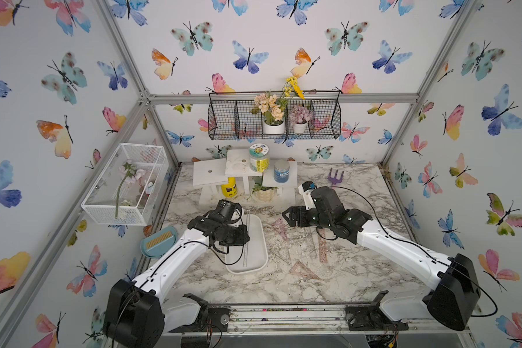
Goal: Put the scattered rulers into the storage box
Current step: Place the ruler in the storage box.
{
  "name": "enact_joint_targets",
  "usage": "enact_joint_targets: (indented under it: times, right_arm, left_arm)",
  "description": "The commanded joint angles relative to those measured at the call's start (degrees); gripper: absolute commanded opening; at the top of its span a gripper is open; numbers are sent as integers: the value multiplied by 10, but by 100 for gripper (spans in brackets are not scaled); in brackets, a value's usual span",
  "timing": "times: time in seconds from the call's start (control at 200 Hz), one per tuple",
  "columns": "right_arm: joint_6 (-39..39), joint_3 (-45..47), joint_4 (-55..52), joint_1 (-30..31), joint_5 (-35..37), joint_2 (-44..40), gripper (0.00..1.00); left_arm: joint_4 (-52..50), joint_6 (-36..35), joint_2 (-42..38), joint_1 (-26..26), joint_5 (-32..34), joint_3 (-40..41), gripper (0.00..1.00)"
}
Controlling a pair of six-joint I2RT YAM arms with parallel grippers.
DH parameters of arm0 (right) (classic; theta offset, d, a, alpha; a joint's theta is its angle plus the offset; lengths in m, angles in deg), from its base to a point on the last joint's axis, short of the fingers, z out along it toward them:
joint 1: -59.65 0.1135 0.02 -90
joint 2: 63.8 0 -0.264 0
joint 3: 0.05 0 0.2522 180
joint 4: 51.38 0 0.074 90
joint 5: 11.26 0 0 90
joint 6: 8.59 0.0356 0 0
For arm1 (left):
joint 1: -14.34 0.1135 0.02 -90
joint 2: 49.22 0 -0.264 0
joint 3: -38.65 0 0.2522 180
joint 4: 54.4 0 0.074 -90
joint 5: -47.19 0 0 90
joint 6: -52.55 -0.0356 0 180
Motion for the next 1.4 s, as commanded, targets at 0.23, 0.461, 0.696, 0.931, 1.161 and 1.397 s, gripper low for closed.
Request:
enact_joint_targets:
  times: [0.23, 0.461, 0.696, 0.931, 1.161, 1.397]
  right_arm:
    - [2, 15, -5, 2, 16, 1, 87]
    - [6, 34, -3, 2, 22, -11, 88]
    - [13, 54, 4, 2, 26, -21, 88]
    - [15, 42, -11, 2, 24, -3, 89]
    - [18, 48, -12, 3, 47, -5, 89]
    - [24, 30, -56, 2, 100, 19, 87]
  left_arm:
    - [1, 48, 70, -32, 60, 20, 0]
    - [46, 65, 113, -45, 50, 42, 0]
    - [72, 67, 134, -45, 64, 52, 0]
    - [73, 71, 113, -46, 81, 47, 32]
    - [25, 76, 31, -47, 101, 11, 44]
    - [1, 69, -52, -47, 111, -40, 45]
